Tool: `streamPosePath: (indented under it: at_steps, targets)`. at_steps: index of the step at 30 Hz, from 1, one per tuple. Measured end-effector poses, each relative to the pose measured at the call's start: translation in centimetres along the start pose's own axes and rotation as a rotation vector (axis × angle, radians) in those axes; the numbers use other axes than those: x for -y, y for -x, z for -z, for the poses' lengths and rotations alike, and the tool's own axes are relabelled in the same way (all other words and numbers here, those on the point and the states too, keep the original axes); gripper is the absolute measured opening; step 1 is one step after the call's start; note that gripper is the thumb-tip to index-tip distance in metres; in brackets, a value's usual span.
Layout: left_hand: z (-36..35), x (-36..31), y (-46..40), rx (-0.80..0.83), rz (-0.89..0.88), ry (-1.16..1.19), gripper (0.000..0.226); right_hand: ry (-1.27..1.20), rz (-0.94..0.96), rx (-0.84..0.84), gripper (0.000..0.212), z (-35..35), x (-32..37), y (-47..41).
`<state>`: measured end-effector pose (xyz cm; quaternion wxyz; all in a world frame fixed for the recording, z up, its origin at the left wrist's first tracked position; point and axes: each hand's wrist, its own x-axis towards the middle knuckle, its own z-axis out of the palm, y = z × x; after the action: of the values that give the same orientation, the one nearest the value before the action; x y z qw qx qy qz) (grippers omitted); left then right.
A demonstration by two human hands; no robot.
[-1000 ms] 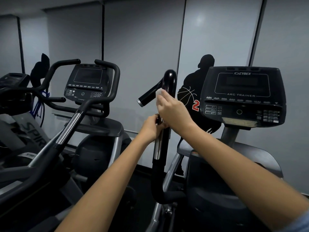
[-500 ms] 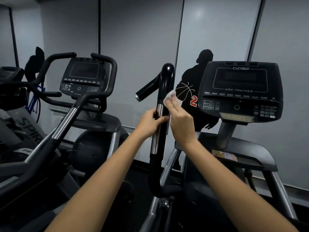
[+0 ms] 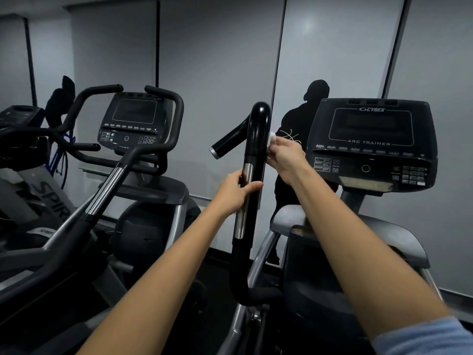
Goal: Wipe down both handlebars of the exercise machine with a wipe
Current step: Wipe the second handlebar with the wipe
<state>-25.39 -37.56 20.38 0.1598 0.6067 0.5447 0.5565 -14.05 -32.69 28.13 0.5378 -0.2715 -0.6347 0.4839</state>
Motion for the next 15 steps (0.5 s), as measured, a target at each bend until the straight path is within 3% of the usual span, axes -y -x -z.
streamPosePath:
  at_steps: [4,8,15]
  targets:
    - [-0.1,0.2,0.0,-0.014,0.001,-0.015,0.032,0.103,-0.045,-0.031,0.028,1.0,0.3,-1.0]
    - [-0.1,0.1,0.1,-0.005,0.005,-0.012,0.033,-0.072,-0.028,-0.097,0.031,0.1,2.7,-3.1]
    - [0.0,0.1,0.1,-0.009,-0.022,-0.036,0.036,0.045,0.011,0.047,0.034,0.5,-0.5,-0.3]
